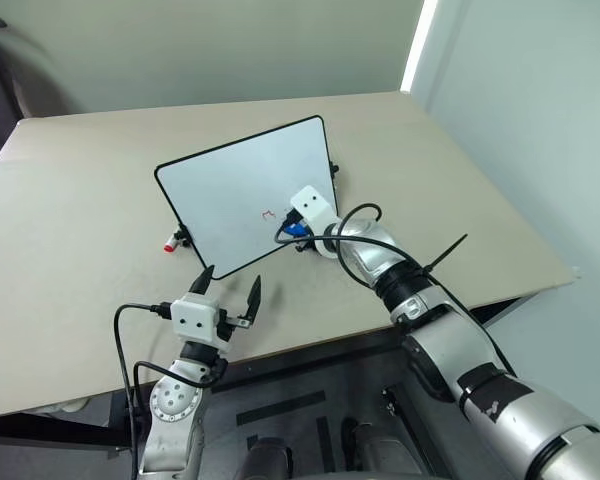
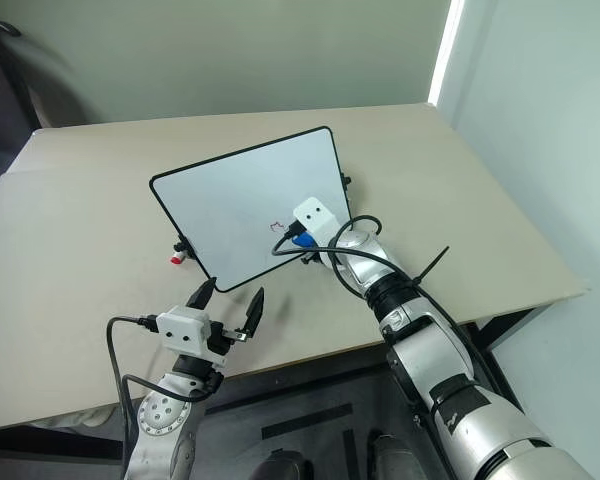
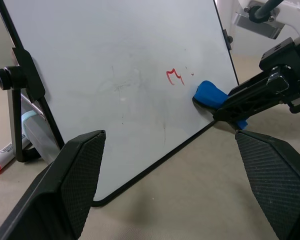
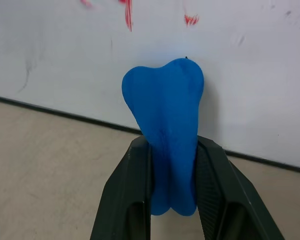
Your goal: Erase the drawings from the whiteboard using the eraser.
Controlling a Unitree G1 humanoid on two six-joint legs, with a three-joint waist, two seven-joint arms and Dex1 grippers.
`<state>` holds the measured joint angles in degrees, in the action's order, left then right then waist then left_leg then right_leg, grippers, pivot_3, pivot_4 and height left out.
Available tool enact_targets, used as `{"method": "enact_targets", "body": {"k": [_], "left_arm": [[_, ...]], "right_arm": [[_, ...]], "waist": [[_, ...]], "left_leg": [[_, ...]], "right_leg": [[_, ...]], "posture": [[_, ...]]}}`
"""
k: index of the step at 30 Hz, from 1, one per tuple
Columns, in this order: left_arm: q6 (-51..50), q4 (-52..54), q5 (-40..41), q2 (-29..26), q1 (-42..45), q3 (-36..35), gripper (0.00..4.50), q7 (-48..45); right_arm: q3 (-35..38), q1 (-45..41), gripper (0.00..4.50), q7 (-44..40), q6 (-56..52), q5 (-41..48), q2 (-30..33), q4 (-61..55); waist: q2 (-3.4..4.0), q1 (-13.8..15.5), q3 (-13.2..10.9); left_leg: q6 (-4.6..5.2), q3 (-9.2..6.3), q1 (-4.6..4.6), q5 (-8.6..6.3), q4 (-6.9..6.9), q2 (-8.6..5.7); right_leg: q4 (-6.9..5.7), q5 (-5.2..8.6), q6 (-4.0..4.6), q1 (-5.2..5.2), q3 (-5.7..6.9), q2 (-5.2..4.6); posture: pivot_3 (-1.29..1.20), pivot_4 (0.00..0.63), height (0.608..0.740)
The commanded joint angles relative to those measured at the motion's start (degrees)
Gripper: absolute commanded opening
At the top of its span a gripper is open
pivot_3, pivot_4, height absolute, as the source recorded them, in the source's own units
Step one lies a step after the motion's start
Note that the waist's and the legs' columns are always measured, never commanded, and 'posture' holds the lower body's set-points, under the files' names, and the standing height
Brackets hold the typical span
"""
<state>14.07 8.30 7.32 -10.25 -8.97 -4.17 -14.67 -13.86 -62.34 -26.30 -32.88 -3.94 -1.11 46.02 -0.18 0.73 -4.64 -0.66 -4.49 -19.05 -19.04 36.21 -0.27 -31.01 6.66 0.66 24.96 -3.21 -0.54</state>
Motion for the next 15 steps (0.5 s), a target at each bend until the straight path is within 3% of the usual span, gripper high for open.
{"method": "enact_targets", "body": {"k": [1, 15], "left_arm": [[0.29, 2.38, 0.39, -0.40, 0.47, -0.55, 4.50, -0.05], [0.17, 2.58, 0.24, -0.32, 0.23, -0.51, 4.50, 0.06]], "right_arm": [[1.65, -3.39, 1.11, -0.50, 0.36, 1.12, -0.17, -5.90], [-1.46, -0.16, 1.11, -1.67, -4.56, -0.88, -1.41, -4.65]], "waist": [[0.00, -0.01, 0.00], [-0.02, 0.10, 0.01]], "left_leg": [[0.00, 0.00, -0.01, 0.00, 0.00, 0.00], [0.07, 0.02, 0.03, -0.01, 0.03, -0.01]], "right_leg": [[0.00, 0.00, 0.00, 0.01, 0.00, 0.00], [0.04, 0.06, 0.10, 0.02, 0.05, -0.01]], "posture": [[0.00, 0.150, 0.740], [0.00, 0.150, 0.740]]}}
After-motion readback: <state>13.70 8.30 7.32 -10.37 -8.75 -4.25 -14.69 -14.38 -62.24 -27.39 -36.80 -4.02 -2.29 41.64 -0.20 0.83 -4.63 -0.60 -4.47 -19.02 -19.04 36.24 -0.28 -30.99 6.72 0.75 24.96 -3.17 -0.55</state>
